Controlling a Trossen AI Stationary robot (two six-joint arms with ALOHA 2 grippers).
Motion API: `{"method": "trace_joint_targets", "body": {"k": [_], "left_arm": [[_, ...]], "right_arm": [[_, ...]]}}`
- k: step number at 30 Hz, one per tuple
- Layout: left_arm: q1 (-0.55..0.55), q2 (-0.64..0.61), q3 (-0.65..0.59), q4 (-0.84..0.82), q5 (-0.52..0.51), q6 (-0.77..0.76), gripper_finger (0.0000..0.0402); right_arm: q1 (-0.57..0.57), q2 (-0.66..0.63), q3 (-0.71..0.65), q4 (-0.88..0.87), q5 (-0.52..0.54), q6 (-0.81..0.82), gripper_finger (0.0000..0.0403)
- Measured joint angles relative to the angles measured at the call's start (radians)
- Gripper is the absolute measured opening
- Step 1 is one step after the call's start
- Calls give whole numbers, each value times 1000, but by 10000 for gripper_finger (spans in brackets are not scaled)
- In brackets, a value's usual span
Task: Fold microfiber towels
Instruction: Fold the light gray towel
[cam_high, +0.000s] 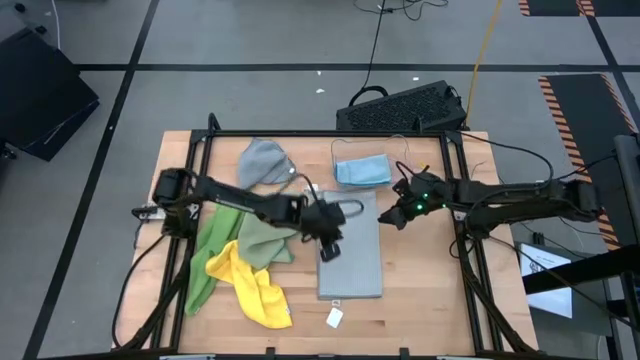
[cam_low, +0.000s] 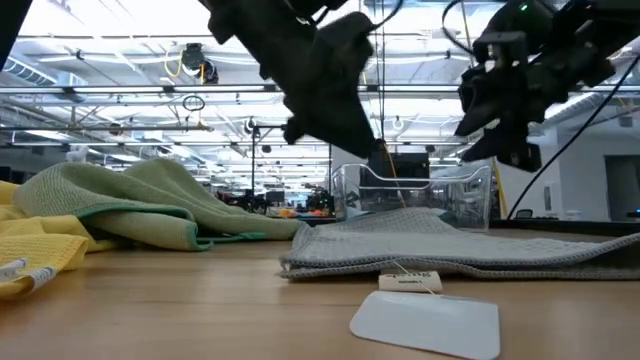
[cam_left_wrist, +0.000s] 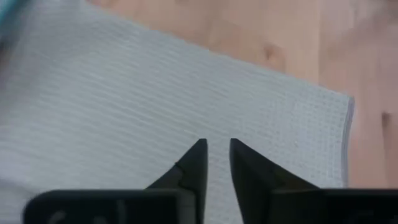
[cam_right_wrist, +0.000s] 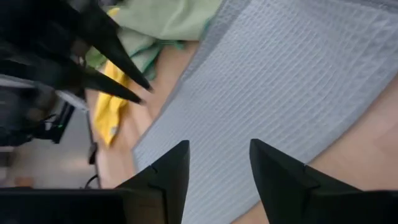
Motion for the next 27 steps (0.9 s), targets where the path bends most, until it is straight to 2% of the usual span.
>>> {"method": "trace_joint_targets", "body": {"k": [5,8,16,21,27], "left_arm": [[-80,116,0,32,-21,-85,24],[-124,173,-2,64,6,-159,6],[-268,248,3,204,38,-236,24],[-358,253,2,248,87,-275,17],[-394,158,-3,161,98,-305,3]], "right_arm": [[56,-94,0,-67,60,58,142],[94,-133,0,-127,82,94,137],[229,-146,1,-219,188,166,134],[296,-122,1,-218,272,225,134],[332,-81,2,-204,321,265,134]]}}
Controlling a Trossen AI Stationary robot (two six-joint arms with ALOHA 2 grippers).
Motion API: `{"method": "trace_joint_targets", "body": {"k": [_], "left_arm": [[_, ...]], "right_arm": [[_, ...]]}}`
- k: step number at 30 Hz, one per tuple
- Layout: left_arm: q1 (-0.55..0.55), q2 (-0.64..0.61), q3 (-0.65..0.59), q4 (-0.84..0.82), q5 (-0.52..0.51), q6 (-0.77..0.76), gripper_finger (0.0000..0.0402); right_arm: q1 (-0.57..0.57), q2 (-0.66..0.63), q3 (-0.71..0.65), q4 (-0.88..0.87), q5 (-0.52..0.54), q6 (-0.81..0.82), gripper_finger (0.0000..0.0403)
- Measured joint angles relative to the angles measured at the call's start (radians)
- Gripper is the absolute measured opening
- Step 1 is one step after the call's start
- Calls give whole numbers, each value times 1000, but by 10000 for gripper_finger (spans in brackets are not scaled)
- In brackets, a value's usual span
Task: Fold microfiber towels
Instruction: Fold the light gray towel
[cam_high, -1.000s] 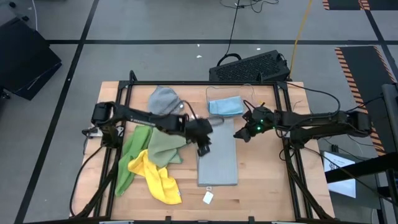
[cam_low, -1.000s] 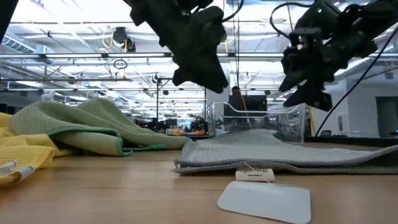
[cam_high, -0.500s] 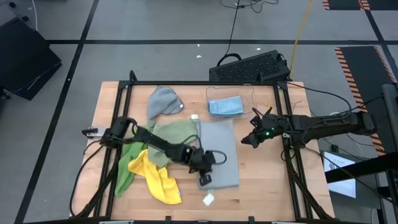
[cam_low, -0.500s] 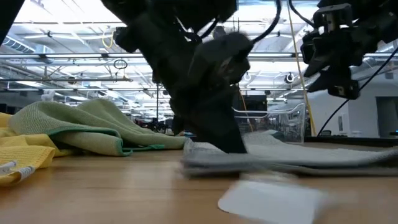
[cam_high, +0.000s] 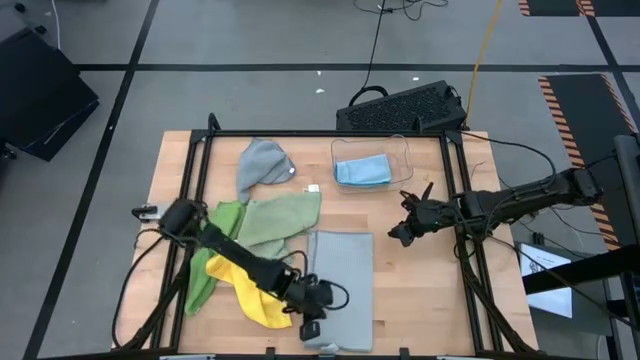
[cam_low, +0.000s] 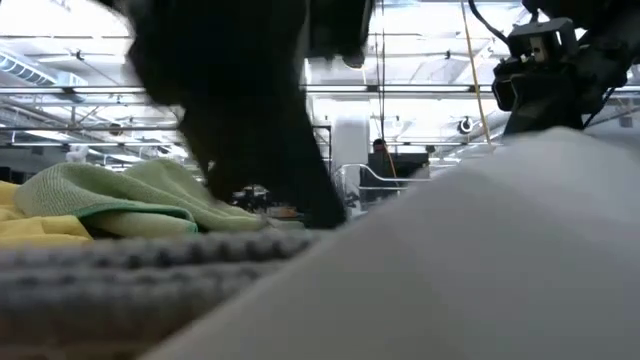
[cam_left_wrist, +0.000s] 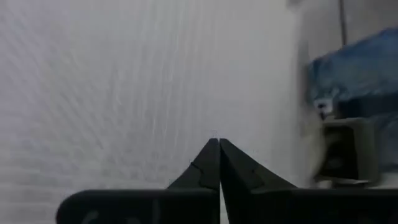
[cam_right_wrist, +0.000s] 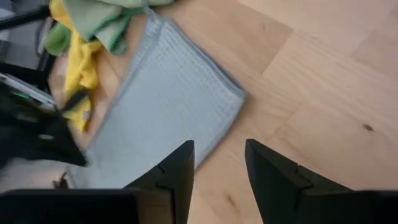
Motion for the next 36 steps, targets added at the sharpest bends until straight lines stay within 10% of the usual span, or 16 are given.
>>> {"method": "trace_joint_targets", "body": {"k": [8,18,36], "left_arm": [[119,-187,2,-279,-255,66,62],[429,-192,-39,-321,-105,466,162],[550,-235,-197,-675,-75,462,97]], "right_arm": [[5,40,0,62,22,1,134],[4,50,0,68,20,-73,134],[4,49,0,26,-22,-191,134]]}}
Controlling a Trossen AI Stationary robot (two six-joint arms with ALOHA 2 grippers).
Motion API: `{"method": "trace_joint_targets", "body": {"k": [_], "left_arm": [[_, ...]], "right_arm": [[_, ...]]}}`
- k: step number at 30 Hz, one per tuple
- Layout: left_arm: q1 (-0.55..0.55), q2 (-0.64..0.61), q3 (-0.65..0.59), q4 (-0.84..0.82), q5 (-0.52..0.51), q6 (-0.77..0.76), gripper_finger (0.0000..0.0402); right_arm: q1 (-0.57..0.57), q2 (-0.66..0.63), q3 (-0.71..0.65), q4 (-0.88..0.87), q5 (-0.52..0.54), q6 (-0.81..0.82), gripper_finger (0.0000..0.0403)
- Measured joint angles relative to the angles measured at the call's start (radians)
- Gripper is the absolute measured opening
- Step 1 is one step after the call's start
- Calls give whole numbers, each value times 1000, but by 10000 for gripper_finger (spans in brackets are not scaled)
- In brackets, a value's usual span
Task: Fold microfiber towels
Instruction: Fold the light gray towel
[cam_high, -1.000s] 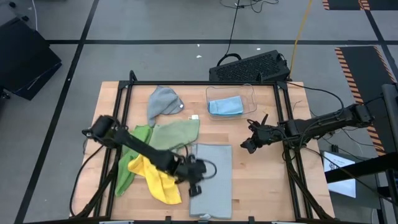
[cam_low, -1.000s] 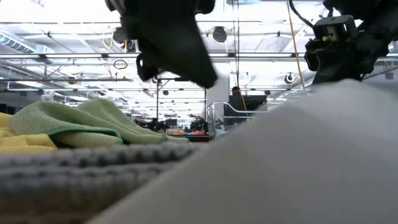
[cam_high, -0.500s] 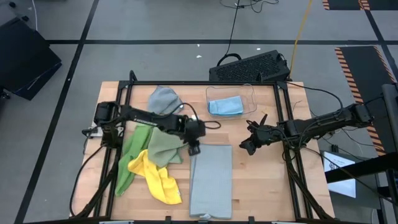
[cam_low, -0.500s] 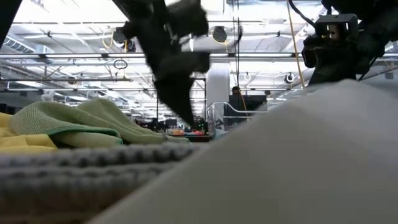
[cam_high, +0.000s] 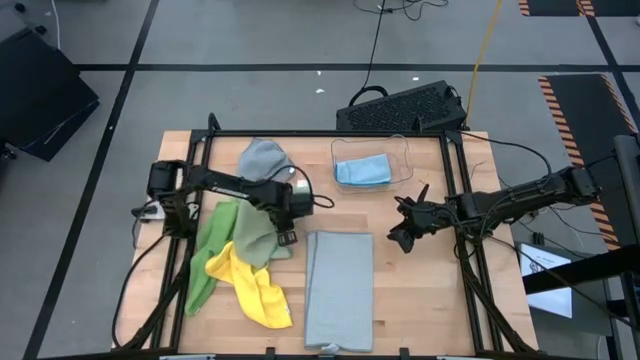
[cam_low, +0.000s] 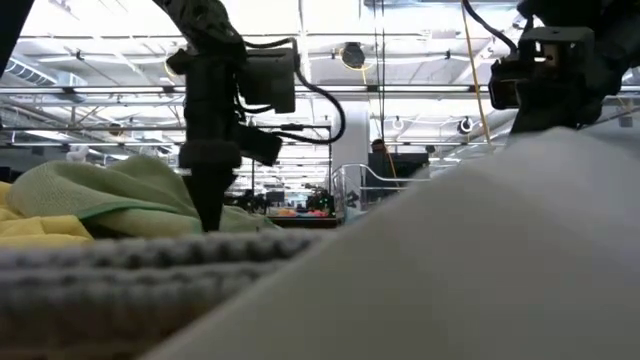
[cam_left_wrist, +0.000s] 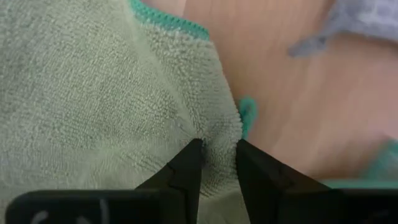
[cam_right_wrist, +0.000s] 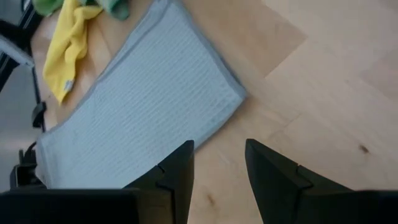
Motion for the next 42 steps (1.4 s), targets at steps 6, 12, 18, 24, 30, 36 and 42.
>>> {"method": "trace_joint_targets", "body": {"k": [6,12,18,24,30,36,42], "left_arm": [[-19,-118,34,251,26,-35,97],[-51,-40,33,465,13,-16,120],[-43,59,31,515,26,-35,196],[-20,90,30,445,94,-32,174],[-17,99,31,433,137,28,115],[-16,98,31,434,137,81,44],[-4,98,31,429,165,81,7]], "right_arm": [[-1,0,0,-3,-17,-31,134],[-1,0,0,1,-16,-60,134],[-1,0,0,13,-39,-66,134],[-1,0,0,12,-44,-70,134],[-1,0,0,10,-40,-77,134],[-1,0,0,11,-38,-90,134],[-1,0,0,11,-36,-103,134]]}}
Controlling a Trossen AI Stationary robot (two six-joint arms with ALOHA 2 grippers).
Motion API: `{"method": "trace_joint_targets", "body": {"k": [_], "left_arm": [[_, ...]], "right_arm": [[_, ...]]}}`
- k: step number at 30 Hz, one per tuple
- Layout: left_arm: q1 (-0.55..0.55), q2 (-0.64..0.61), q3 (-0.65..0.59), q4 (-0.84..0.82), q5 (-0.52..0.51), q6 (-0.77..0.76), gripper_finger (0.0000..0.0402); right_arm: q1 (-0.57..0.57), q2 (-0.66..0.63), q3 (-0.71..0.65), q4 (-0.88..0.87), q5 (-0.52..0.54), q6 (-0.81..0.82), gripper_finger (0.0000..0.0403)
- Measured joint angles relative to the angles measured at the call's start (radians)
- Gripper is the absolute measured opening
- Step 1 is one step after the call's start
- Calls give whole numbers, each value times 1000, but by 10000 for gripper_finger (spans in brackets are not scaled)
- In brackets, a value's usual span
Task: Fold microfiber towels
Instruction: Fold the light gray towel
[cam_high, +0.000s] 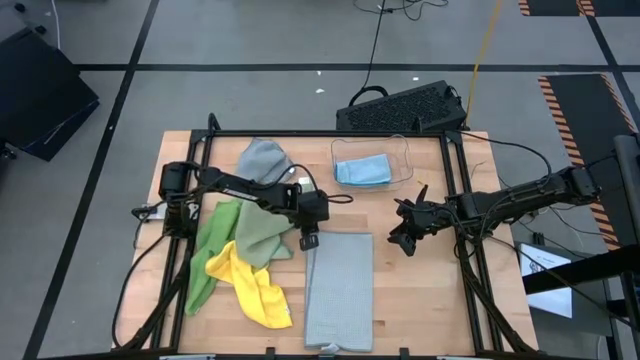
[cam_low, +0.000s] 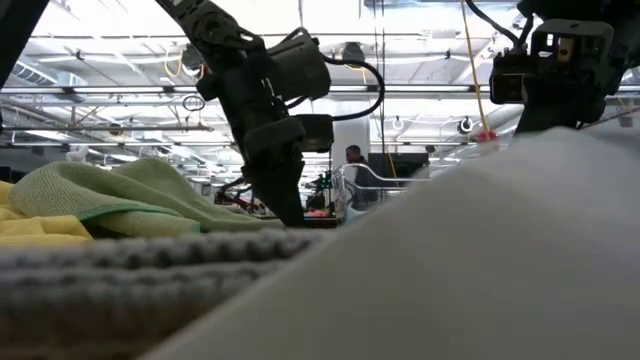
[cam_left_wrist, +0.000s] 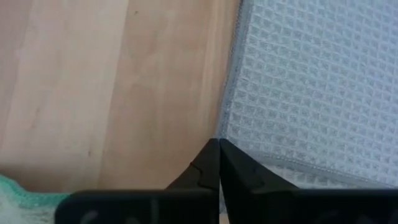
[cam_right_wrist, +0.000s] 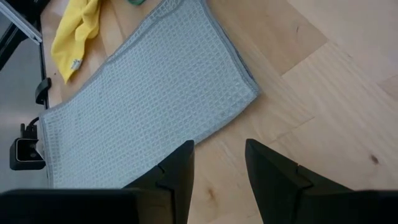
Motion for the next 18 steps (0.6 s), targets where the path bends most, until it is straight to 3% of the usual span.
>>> {"method": "trace_joint_targets", "body": {"k": [12,18], "left_arm": [[1,-130,0,-85,-12,-129,4],[4,-37,-9,-21,1,-177,68]], "right_arm": [[0,0,0,1,2,-19,134],[-2,1,0,4,28,-29,134]]}}
